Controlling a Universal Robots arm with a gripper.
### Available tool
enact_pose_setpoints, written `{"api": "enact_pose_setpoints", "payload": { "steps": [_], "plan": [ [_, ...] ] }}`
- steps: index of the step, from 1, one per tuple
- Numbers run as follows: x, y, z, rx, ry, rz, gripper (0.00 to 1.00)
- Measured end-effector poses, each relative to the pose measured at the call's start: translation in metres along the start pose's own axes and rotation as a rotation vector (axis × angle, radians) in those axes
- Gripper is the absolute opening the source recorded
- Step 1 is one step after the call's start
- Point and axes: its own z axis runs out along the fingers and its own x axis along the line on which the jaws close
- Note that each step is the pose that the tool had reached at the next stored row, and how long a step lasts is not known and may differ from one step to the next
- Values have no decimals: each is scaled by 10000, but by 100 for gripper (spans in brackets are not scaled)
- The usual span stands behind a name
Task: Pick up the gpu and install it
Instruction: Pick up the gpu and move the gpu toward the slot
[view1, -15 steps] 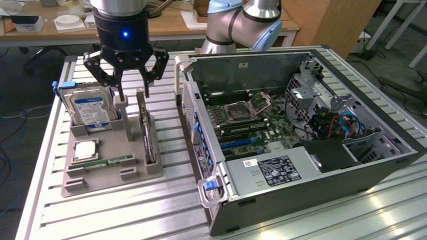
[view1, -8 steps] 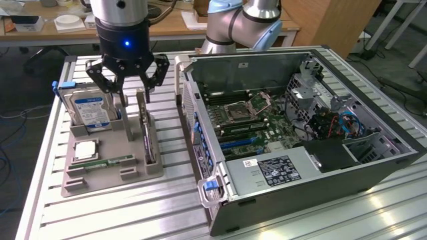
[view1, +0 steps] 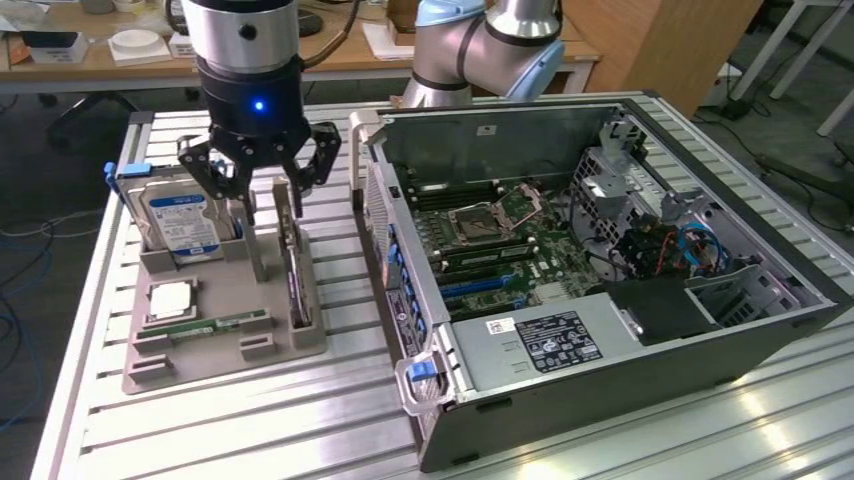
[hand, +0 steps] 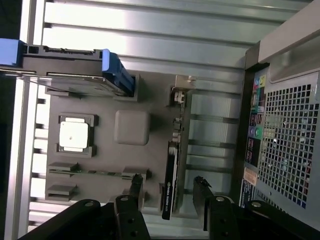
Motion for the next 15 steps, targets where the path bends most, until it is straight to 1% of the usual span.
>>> {"api": "enact_pose_setpoints", "payload": {
  "steps": [15],
  "plan": [
    [-14,-14,271,-2,-1,0,53]
  ]
}}
